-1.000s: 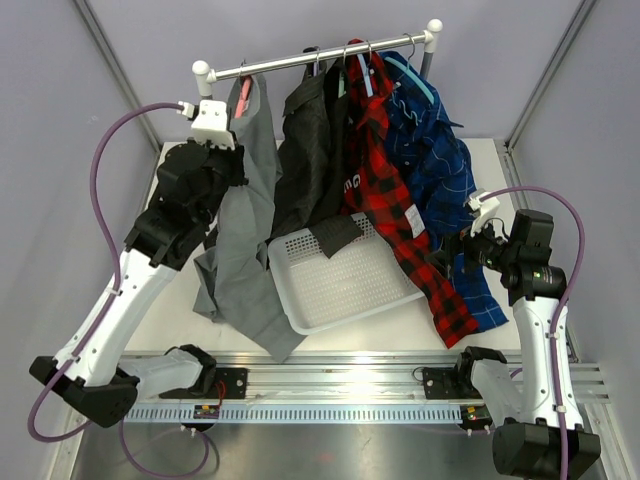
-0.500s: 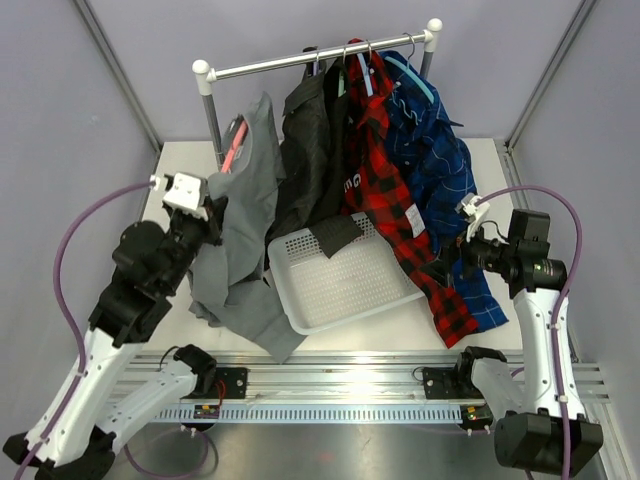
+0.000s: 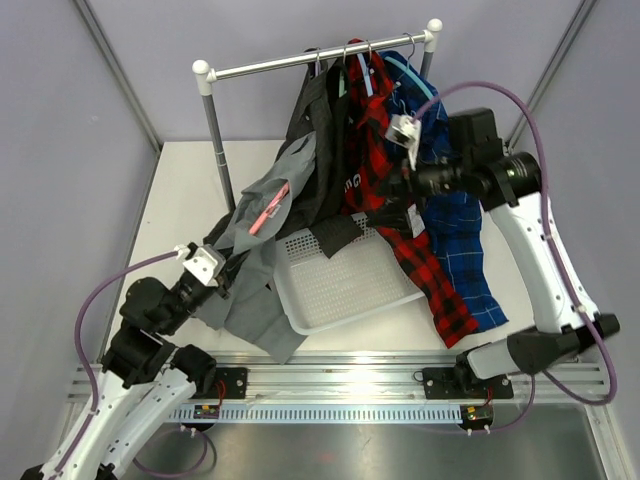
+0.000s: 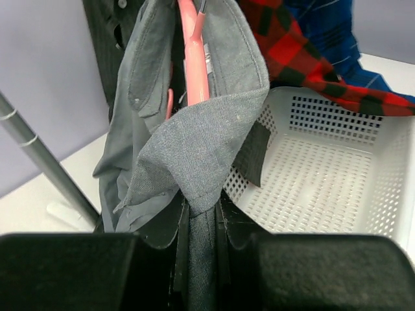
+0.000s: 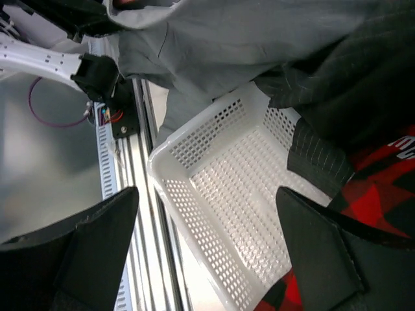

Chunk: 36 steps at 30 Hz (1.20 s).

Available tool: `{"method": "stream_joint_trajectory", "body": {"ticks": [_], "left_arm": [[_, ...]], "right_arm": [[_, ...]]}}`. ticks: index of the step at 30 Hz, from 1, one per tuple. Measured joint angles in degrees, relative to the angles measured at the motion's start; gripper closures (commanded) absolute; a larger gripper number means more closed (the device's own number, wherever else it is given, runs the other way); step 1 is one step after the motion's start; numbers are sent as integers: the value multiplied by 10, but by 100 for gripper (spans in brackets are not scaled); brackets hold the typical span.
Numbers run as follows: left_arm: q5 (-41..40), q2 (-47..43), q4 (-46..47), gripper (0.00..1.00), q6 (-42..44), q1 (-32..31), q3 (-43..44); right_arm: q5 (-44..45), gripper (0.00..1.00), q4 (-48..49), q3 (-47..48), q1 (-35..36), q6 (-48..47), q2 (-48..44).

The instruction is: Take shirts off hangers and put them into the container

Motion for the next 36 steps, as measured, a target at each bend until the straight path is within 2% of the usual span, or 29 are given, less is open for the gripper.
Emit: {"method": "stream_joint_trajectory", "body": {"ticks": [4,9,14,18,24,30,36], "left_arm": [[41,-13,-6,100,26,0,0],[72,-39,-43,100,85,0,0],[80,-67,-90,100,174,0,0],[93,-77,-121,100,281,0,0],[114,-57,-181,100,441,0,0],[115,-46,-191,100,494,0,0],[115,-46,-193,100,507,0,0]], "right_arm": [[43,6,-18,181,74,46,109],[75,4,-32,256,99,73,176],[90,2,-32,271,104,79,204],[97,2,-37,314,116,75,223],[139,2,-44,389,189,52,267],[255,1,-59,394,283,7,305],[382,2,-58,371,336,-24,334]]}}
